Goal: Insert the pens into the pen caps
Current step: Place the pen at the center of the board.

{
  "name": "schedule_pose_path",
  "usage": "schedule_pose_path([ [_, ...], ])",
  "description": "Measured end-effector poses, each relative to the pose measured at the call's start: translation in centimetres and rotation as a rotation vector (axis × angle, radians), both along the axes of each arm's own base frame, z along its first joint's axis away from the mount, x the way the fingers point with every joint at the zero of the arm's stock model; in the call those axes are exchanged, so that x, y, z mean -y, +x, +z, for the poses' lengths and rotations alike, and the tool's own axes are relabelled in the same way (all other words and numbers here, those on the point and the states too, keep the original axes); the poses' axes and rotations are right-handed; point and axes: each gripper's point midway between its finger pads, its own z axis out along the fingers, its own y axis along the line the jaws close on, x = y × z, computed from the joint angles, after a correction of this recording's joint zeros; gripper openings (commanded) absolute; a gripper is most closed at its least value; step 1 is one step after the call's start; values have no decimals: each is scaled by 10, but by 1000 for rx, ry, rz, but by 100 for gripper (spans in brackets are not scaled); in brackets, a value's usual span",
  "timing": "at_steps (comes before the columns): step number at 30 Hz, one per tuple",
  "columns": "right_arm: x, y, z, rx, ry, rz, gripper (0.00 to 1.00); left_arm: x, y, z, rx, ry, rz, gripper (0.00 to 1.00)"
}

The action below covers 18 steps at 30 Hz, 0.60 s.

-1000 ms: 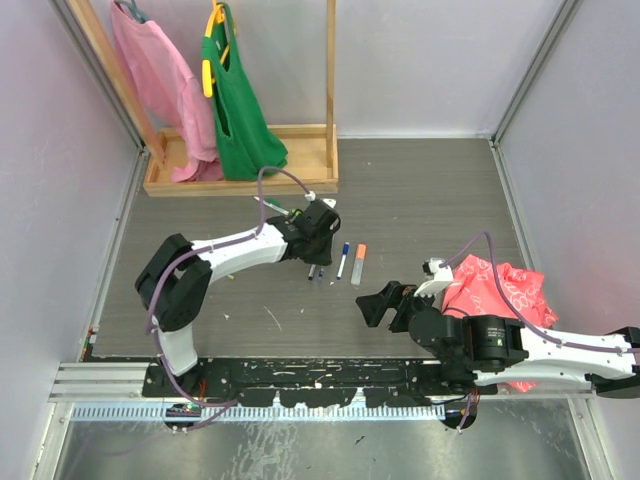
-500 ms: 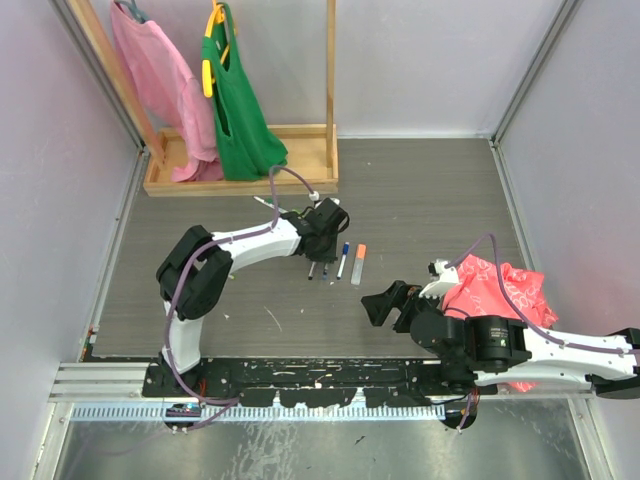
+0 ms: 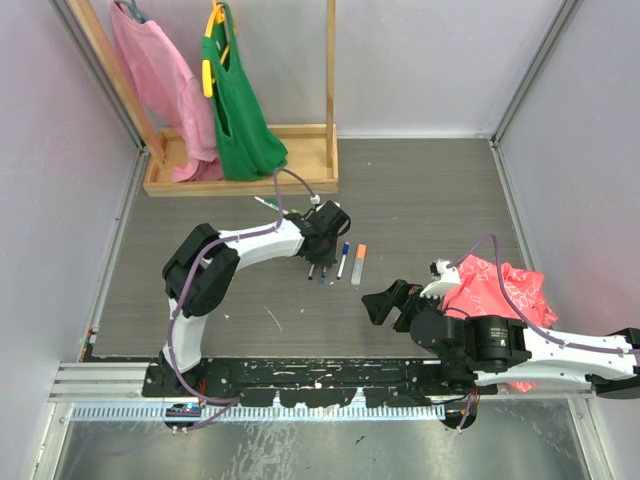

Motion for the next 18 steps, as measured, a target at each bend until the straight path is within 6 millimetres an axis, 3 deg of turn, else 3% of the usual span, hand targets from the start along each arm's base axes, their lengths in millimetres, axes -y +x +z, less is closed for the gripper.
schedule_pose_path([
  [13,1,0,0,-1,2,-6,97,5,3,-1,6,4,-23,24],
  [18,0,0,0,-4,7,-8,97,6,3,-1,9,0,-25,26],
])
